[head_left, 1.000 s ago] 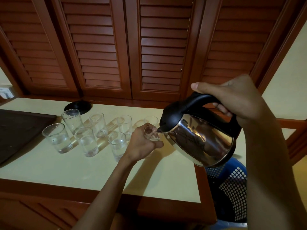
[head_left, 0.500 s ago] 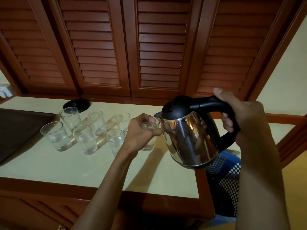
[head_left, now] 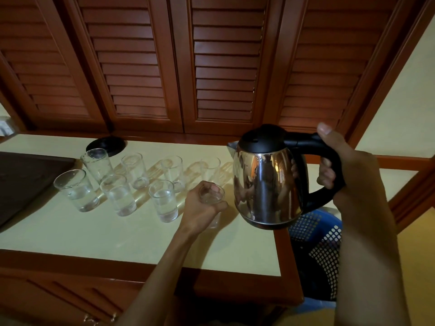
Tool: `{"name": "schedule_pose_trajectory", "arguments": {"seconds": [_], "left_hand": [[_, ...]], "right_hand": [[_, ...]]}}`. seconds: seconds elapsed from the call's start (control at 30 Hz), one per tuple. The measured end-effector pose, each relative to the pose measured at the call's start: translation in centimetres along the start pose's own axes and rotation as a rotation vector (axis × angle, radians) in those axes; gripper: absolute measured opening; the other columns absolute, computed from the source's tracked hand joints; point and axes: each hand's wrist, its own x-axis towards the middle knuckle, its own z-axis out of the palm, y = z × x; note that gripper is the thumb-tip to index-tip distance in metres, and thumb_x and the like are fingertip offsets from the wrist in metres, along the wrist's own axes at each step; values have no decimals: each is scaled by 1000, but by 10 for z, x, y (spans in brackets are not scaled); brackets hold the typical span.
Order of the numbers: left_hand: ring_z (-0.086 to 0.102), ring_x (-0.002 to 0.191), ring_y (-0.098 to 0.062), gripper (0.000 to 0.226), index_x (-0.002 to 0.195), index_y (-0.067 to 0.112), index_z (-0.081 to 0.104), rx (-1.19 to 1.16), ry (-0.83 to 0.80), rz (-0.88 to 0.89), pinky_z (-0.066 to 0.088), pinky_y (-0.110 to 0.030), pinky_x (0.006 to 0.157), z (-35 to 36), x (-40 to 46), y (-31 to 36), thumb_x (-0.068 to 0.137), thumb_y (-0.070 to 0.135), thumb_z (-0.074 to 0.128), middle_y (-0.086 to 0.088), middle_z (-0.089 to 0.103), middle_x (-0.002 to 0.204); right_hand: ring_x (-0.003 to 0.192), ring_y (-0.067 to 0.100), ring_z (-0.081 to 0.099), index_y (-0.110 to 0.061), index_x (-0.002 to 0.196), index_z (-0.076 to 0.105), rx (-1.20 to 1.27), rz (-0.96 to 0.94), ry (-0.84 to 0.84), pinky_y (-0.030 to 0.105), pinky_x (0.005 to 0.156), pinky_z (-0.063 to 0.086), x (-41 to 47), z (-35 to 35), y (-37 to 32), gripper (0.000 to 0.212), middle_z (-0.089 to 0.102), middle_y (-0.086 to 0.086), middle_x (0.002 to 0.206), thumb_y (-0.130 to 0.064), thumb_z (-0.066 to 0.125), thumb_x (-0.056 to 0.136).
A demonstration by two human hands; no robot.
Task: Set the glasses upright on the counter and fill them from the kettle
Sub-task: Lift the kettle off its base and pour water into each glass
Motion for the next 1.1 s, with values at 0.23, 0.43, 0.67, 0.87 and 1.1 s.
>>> {"name": "schedule_pose_trajectory", "arguments": {"seconds": [0.23,0.43,0.67,0.87,1.1], "left_hand": [[69,92,-21,39,93,11,65,-18,-31,62,54,-23,81,-3,1,-14,60,9,85,-4,73,93],[68,111,-10,69,118,27,65,-33,-183,-35,54,-28,95,-24,-7,2,58,49,91,5,72,115],[58,122,-16,47,127,20,62,26,-75,-38,50,-32,101,-42,27,66,84,12,80,-2,64,128],[51,134,-30,83,149,16,42,649,-306,-81,47,-38,106,-31,93,59,78,15,86,-14,51,148],[60,123,-26,74,129,10,59,768,-252,-165,49,-33,91,-11,123,36,68,34,94,-9,66,131]], "right_hand": [[40,13,37,-17,62,56,-30,-37,4,29,51,33,6,1,4,44,45,-4,46,-48,77,85],[43,16,34,-14,58,50,-63,-17,3,29,55,34,11,4,7,52,41,-3,43,-50,74,87],[42,16,34,-16,56,49,-54,-7,0,30,55,32,22,4,11,53,41,-3,42,-51,73,87],[43,18,33,-13,56,46,-81,-32,-8,29,55,34,29,3,15,57,40,-1,43,-54,73,86],[43,18,33,-12,56,47,-65,-40,-9,30,53,32,43,2,18,57,40,0,45,-51,75,85]]}}
